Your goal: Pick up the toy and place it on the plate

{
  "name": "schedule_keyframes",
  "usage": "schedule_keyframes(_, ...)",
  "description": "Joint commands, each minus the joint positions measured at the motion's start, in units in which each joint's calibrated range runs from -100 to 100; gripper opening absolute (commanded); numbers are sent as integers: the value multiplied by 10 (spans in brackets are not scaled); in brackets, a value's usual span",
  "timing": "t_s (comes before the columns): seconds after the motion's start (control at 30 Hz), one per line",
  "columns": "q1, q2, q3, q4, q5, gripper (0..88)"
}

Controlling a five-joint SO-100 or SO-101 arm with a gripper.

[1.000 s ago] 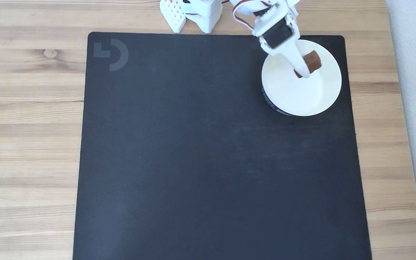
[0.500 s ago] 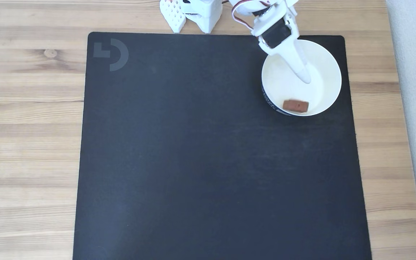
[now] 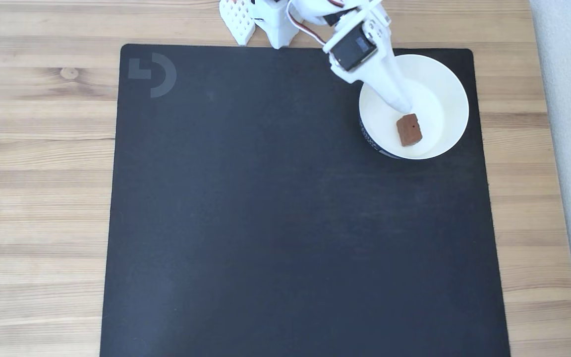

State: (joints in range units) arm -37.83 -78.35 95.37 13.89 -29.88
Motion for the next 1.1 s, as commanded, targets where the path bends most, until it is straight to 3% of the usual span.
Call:
schedule_keyframes(0.0,97,-128,46,10,10,24)
schedule_keyframes(0.1,174,-211,36,98,64,24)
schedule_keyframes(0.3,343,-210,41,132,105,24)
schedule_keyframes(0.37,403,-210,41,143,151,24)
schedule_keyframes(0.57,438,-210,41,241,258,25)
schedule_keyframes(0.83,460,-211,41,348,268,25)
schedule_keyframes(1.07,462,-211,41,359,268,25)
